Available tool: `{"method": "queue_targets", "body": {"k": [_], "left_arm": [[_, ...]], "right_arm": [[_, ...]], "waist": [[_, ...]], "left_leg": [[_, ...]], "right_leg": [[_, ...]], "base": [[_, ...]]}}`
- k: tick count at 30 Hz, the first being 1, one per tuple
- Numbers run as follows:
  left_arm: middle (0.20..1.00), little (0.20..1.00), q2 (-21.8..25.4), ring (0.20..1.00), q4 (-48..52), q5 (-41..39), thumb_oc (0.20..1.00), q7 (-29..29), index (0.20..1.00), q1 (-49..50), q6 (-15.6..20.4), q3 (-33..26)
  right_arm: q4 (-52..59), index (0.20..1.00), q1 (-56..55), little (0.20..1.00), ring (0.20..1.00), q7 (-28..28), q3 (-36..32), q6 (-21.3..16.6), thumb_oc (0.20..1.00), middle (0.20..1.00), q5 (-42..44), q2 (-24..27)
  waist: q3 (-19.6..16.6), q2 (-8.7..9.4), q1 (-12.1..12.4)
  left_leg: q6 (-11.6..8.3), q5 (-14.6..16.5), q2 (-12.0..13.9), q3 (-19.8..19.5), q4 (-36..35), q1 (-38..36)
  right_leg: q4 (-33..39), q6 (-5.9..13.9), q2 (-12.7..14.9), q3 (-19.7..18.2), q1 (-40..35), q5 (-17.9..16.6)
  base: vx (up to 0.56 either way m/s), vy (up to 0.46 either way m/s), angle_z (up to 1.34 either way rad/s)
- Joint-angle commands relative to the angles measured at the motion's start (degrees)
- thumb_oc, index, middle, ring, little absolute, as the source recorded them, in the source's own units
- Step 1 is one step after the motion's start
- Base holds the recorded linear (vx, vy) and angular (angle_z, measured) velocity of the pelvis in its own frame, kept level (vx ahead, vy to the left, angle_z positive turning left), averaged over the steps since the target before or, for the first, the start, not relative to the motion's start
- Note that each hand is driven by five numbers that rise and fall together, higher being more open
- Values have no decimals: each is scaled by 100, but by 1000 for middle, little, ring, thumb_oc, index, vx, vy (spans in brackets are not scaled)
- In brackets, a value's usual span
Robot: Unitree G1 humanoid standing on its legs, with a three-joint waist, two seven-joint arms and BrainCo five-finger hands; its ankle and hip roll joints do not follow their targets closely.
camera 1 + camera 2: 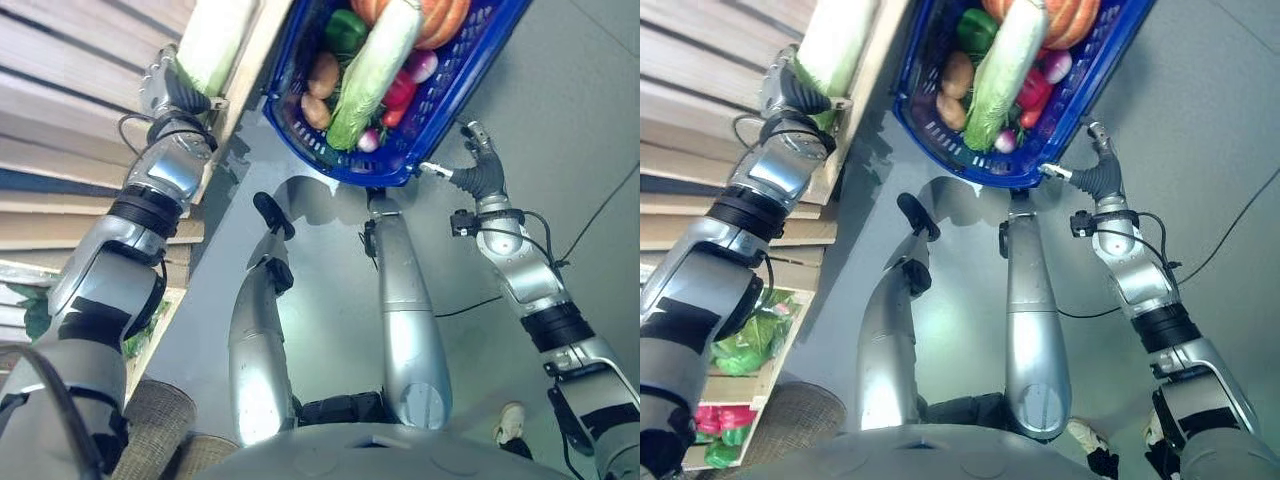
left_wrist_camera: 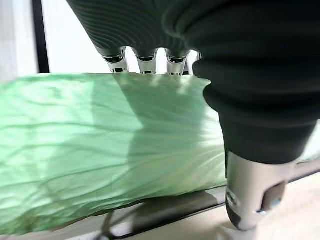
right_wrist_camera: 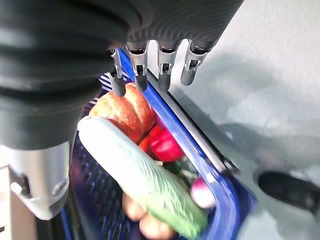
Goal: Pick up fruits and vegetables into the basket
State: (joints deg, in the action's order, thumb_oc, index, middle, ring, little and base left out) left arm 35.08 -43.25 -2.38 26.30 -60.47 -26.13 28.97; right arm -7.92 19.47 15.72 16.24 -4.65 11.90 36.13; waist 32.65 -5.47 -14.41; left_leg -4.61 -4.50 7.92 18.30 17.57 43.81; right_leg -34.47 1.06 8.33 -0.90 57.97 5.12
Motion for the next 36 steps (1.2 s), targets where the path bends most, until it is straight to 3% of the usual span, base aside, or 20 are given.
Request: {"method": "queue_targets", "body": {"k": [1,9,15,17,19,28,35,36], "left_arm": [[1000,1000,109,1000,-586,-438,1000,-272,1000,205,84,-206],[1000,1000,220,1000,-1744,-940,1000,-920,1000,189,168,-349],[1000,1000,201,1000,-2160,-1234,1000,-1014,1000,261,72,-441],[529,529,157,529,-2224,-1138,529,-1141,529,308,14,-442],[200,200,119,200,-2253,-1093,200,-1164,200,362,31,-449],[200,200,-187,200,-1975,-1803,200,-1210,200,720,268,-622],[200,200,-263,200,-1514,-2440,200,-1010,200,1123,773,-940],[200,200,-260,200,-1263,-2548,200,-932,200,1276,1064,-1043]], "right_arm": [[424,1000,-278,1000,1000,-369,-5,-327,1000,1000,127,57],[639,1000,-397,1000,1000,-522,65,-71,1000,1000,643,120],[739,1000,-443,1000,1000,-471,61,28,1000,1000,866,85],[750,1000,-461,1000,1000,-428,65,29,1000,1000,925,42],[748,1000,-471,1000,1000,-399,69,9,1000,1000,958,23],[917,1000,-435,1000,1000,-493,51,-153,1000,1000,1011,-59],[1323,1000,-444,1000,1000,-862,-104,-388,1000,1000,1152,-94],[1433,1000,-468,1000,1000,-998,-192,-482,1000,1000,1101,-92]], "waist": [[-286,163,-327],[-286,331,-449],[-286,390,-498],[-286,402,-498],[-286,412,-498],[-286,452,-464],[-286,382,-400],[-286,339,-358]], "left_leg": [[-252,567,65,-23,701,172],[-265,588,142,25,797,197],[-258,608,173,37,853,232],[-249,618,169,31,864,251],[-241,621,171,33,861,251],[-174,689,142,-25,906,252],[-148,697,96,-36,839,28],[-139,697,59,-58,810,-77]], "right_leg": [[253,298,-337,-55,-292,180],[239,255,-394,-82,-295,187],[208,226,-432,-106,-275,205],[208,213,-443,-102,-267,209],[211,206,-453,-100,-270,206],[180,175,-482,-111,-306,240],[181,160,-436,-111,-534,297],[189,158,-418,-109,-642,307]], "base": [[34,21,-11],[25,-5,-7],[18,16,-6],[10,5,-6],[4,1,-2],[2,8,-1],[-5,44,1],[-10,79,2]]}}
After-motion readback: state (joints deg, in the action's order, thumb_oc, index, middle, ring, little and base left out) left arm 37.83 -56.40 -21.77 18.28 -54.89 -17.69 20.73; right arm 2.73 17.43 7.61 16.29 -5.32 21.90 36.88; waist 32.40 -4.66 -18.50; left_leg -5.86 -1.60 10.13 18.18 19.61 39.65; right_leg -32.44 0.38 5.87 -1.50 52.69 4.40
